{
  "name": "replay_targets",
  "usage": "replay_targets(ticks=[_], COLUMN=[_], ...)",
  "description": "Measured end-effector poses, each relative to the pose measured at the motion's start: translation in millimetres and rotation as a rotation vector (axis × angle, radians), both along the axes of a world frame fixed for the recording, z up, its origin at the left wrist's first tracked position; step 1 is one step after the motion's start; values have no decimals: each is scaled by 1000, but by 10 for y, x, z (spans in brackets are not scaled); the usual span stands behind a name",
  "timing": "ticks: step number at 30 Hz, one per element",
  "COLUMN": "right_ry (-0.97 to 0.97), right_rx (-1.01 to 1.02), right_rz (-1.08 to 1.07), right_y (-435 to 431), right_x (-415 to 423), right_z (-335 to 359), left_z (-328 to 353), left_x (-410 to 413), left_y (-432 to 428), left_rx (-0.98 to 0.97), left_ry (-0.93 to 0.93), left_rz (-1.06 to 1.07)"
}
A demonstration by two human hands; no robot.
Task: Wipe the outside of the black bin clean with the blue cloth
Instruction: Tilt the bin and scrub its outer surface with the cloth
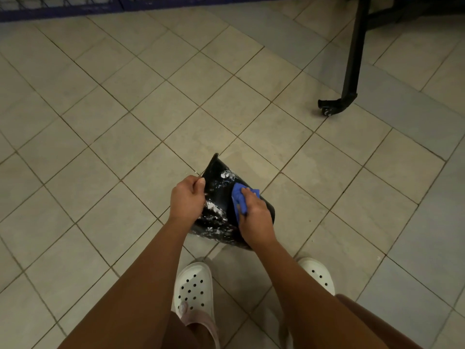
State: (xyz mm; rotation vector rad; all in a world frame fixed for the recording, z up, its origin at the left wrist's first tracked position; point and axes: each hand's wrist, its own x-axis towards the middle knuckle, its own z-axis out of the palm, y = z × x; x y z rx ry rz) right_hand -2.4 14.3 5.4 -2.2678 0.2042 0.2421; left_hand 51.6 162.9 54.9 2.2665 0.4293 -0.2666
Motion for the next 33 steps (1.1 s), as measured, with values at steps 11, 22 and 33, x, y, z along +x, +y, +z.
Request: replay_targets(ticks=[11,22,33], right_ry=[-16,125,44], right_rx=[15,-91,-5], right_rz=[46,-142,-428], right_y=[13,-333,-555], right_x=[-9,-215,-41], right_z=[-39,-232,29], left_z=[14,30,144], left_x=[0,-15,84], left_y=[-8,35,100], left_rx=[-2,-63,-397], left_ry=[23,72,335], left_rz=[-14,79,90])
